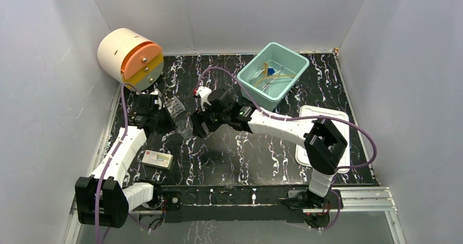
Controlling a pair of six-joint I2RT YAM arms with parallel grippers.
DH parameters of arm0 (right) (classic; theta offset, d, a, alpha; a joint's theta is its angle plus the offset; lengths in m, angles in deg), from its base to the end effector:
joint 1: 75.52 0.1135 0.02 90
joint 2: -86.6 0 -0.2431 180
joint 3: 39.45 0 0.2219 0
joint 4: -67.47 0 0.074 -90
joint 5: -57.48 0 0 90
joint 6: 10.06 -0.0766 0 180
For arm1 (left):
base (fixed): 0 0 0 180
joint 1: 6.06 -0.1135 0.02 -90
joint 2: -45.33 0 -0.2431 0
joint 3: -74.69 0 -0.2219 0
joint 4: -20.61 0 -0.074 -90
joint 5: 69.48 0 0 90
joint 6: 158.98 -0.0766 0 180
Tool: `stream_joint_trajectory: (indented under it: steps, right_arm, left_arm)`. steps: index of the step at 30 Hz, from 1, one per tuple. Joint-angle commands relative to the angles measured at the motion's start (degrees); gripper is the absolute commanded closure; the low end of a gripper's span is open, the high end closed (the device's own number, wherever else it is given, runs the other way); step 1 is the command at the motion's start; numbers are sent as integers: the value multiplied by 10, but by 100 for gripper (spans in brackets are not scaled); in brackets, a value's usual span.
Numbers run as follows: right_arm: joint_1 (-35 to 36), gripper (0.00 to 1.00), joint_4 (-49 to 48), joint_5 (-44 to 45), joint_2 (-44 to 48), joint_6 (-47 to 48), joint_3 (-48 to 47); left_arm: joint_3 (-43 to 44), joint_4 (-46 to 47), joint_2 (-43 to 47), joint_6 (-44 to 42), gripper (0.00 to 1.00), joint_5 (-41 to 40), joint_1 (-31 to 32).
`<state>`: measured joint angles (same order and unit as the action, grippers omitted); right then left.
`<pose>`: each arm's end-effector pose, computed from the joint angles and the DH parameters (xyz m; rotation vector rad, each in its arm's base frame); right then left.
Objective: Organize the chemistry lab equipment
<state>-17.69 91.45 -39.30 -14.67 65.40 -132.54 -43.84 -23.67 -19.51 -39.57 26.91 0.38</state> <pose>0.2129 0.3554 0.2405 -0.8998 2.0674 0.8428 0.2368 -0.0353 0.2095 -0.4339 2.4002 -0.4202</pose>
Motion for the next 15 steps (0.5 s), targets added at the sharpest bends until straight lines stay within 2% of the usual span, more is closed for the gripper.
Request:
stream_joint_trajectory:
  steps: [1, 4, 7, 15]
  right_arm:
    - [11, 14, -5, -17, -12, -10, -54]
    - [12, 17, 83, 31, -55, -75, -135]
    - [11, 21, 138, 56, -81, -119, -177]
    - [12, 37, 180, 114, -100, -166, -203]
  left_arm:
    - [4, 51, 27, -22, 100, 110, -1]
    - [0, 66, 26, -28, 100, 119, 0]
    - [-2, 74, 28, -30, 100, 117, 1]
    - [-11, 79, 32, -35, 100, 105, 5]
